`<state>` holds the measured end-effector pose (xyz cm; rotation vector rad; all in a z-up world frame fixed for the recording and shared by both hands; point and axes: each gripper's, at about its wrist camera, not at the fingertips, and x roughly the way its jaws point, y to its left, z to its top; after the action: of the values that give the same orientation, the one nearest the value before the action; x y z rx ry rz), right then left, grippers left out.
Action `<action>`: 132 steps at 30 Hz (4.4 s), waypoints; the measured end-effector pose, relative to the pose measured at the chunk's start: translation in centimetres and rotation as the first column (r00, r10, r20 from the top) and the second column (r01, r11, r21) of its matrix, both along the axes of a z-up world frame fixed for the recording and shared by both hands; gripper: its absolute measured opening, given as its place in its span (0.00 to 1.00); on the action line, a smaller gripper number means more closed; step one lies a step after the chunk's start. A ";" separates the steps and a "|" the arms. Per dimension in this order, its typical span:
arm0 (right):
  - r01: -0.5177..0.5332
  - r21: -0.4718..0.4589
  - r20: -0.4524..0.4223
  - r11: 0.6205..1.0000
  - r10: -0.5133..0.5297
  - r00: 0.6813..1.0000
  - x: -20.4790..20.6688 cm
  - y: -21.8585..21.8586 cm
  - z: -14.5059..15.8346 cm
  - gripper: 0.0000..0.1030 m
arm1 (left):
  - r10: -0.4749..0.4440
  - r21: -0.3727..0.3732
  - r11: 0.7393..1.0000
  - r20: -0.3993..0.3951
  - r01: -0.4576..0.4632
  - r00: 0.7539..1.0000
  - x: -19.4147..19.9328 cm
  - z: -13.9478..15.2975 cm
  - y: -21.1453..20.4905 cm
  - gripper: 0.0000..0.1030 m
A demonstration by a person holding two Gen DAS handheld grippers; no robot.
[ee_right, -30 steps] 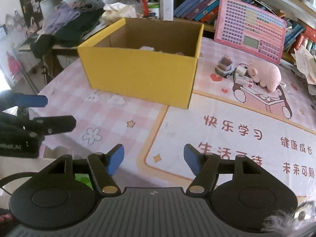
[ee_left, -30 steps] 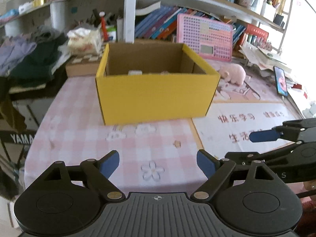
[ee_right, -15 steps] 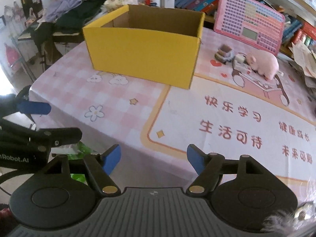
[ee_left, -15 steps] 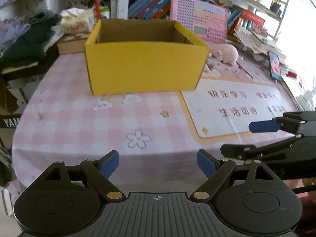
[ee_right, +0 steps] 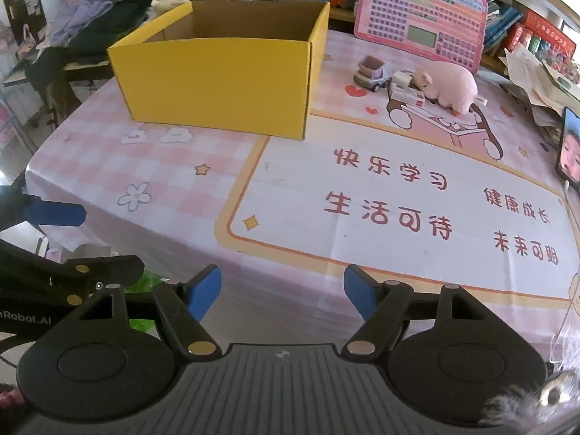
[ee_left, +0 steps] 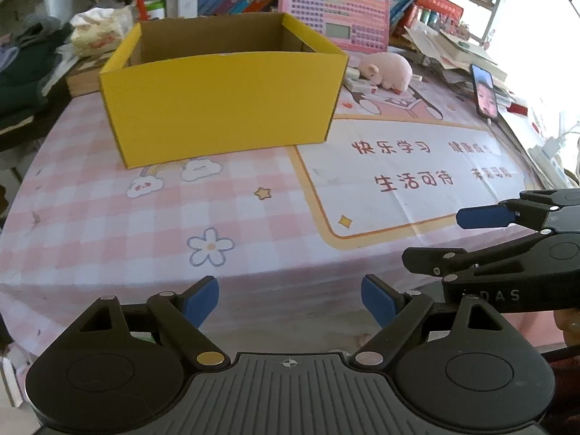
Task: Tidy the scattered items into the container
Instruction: 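Move both tools toward the toy car and the plush pink pig, then grasp the grey toy car with the left tool while the right tool grasps the plush pig, then lift and carry the toy car and plush pig with both tools toward the yellow box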
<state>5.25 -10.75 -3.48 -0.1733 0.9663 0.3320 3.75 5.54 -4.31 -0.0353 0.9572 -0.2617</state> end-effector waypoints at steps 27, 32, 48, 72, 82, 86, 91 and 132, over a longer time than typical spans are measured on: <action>0.184 0.000 0.006 0.983 -0.184 0.983 7.6 -12.2 -0.2 0.74 | -0.197 -0.004 0.980 0.027 0.198 0.980 9.7 0.0 -12.4 0.85; 0.202 0.008 0.009 0.979 -0.202 0.979 10.2 -14.9 -0.3 0.74 | -0.182 -0.003 0.983 0.053 0.183 0.982 12.4 0.2 -14.6 0.85; 0.188 0.103 0.014 0.977 -0.191 0.982 19.8 -20.4 -0.9 0.75 | 0.001 0.075 0.997 0.131 -0.010 0.991 21.6 2.6 -18.9 0.85; 0.102 0.196 0.076 0.975 -0.119 0.990 34.8 -19.0 -3.1 0.84 | 0.196 0.211 0.955 0.075 -0.208 0.978 35.6 -1.1 -18.0 0.78; 0.060 0.211 0.049 0.976 -0.072 0.996 36.5 -17.8 -4.7 0.89 | 0.220 0.201 0.955 0.009 -0.217 0.975 37.4 -2.9 -17.8 0.59; 0.058 0.225 0.040 0.973 -0.069 0.997 36.8 -17.8 -5.1 0.87 | 0.223 0.175 0.960 -0.001 -0.219 0.975 37.6 -3.1 -17.7 0.50; 0.043 0.241 0.038 0.970 -0.053 0.998 36.6 -17.9 -5.3 0.76 | 0.220 0.142 0.966 -0.009 -0.217 0.975 37.4 -3.0 -17.3 0.45; 0.074 0.286 0.081 0.955 -0.101 0.992 25.2 -20.9 0.0 0.60 | 0.164 -0.101 0.982 0.058 -0.157 0.985 26.0 4.2 -18.3 0.39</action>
<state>30.42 -31.64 -3.52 0.1140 0.8199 0.3727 29.76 -12.78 -0.16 -0.1902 0.8706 -0.1586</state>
